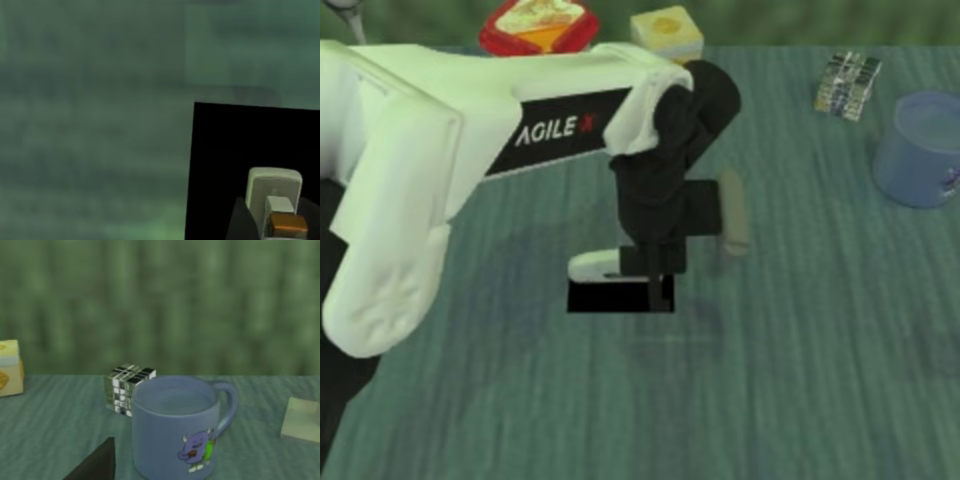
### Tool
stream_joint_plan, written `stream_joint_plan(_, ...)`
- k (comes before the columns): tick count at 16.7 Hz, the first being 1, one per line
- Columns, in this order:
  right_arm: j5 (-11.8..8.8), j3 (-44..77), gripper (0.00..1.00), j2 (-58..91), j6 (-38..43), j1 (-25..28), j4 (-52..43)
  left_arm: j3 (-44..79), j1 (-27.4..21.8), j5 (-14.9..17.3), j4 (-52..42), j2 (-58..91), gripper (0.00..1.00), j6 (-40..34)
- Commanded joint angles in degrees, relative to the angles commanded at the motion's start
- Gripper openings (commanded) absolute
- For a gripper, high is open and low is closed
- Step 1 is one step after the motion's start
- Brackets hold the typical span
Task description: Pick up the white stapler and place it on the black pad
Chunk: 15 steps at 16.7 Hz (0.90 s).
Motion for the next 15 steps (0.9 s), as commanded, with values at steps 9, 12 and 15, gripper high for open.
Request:
stream_joint_plan(9,0.0,0.0,1.0,0.0,0.0,0.0,0.0,0.0,0.0,0.0,0.0,0.0,0.98,0.0)
stream_joint_plan(12,0.0,0.0,1.0,0.0,0.0,0.0,0.0,0.0,0.0,0.0,0.0,0.0,1.0,0.0)
stream_joint_plan(15,0.0,0.0,1.0,0.0,0.0,0.0,0.0,0.0,0.0,0.0,0.0,0.0,1.0,0.0)
